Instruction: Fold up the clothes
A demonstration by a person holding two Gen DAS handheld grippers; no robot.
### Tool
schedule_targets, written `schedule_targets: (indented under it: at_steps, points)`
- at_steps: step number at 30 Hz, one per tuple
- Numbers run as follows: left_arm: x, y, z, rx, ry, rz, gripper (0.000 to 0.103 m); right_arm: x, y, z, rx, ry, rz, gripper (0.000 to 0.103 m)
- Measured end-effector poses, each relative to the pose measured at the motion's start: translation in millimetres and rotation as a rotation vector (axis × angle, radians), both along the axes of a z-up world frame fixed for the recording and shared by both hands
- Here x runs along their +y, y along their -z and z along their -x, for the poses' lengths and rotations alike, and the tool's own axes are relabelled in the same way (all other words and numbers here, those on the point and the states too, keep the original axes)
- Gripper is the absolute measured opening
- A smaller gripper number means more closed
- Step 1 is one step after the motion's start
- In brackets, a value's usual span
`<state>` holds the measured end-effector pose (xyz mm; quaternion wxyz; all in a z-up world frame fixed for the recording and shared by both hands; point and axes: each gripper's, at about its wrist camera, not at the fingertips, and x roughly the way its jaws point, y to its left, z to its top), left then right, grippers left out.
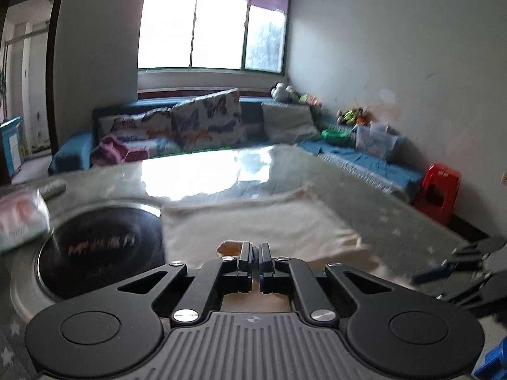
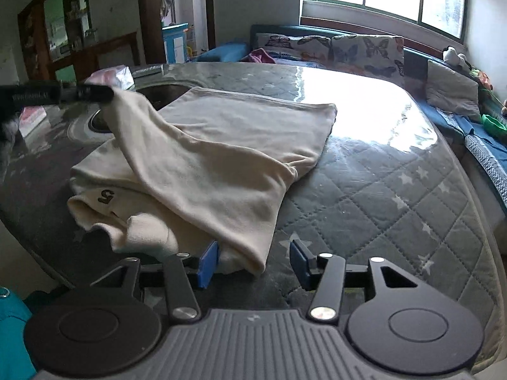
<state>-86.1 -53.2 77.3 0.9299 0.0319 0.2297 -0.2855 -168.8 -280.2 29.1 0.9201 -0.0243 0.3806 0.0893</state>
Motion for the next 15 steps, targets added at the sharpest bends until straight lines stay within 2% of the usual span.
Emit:
schedule_targets:
  at_steps: [6, 11, 15]
  points:
    - [1.9, 0.3, 2.0, 0.012, -0.009, 0.000, 0.004, -8.9, -1.2, 1.3, 0.004, 0.042, -0.072, 0.051]
    - [3.9, -2.3, 0.3, 0.006, -0.020, 0.013, 0.004, -3.0, 3.8, -1.6, 0.005, 0.042, -0.023, 0.051]
    - [-0.3, -17.4, -1.1, -0.025, 0.003, 0.035, 0.004, -2.3, 0.8, -0.6, -0.011, 0.048, -0.038, 0.051]
